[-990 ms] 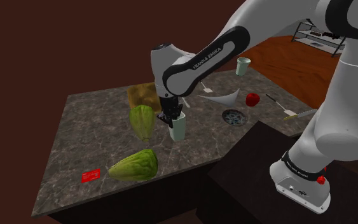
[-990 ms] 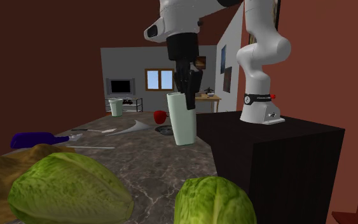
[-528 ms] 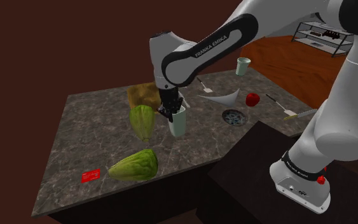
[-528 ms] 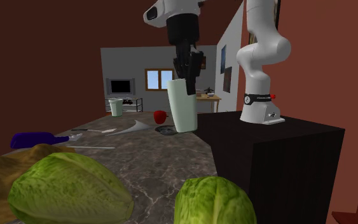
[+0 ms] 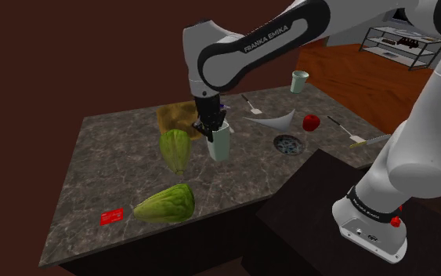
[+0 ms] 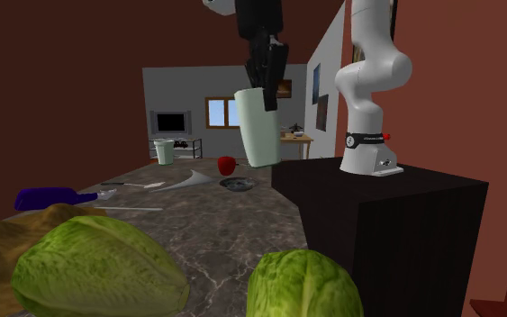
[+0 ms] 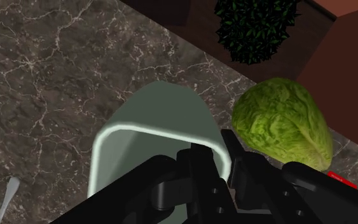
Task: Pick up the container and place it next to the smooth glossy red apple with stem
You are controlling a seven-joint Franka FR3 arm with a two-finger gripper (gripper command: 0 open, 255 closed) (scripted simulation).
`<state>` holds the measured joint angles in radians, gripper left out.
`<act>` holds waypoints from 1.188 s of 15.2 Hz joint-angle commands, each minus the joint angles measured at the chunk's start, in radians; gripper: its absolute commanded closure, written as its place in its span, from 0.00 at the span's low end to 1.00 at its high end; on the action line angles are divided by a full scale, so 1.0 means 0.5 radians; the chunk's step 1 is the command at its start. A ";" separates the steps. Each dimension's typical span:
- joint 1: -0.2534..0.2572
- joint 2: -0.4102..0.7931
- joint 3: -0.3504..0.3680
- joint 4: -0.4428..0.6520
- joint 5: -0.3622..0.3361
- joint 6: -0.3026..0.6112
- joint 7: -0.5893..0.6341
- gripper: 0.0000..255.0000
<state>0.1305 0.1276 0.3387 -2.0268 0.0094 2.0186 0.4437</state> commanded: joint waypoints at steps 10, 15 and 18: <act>-0.214 -0.396 -0.190 -0.415 0.072 0.021 -0.444 1.00; -0.327 -0.545 -0.326 -0.581 0.052 0.035 -0.688 1.00; -0.397 -0.611 -0.415 -0.653 0.023 0.041 -0.832 1.00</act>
<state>-0.0555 -0.1563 0.1475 -2.3233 0.0245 2.0300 0.0568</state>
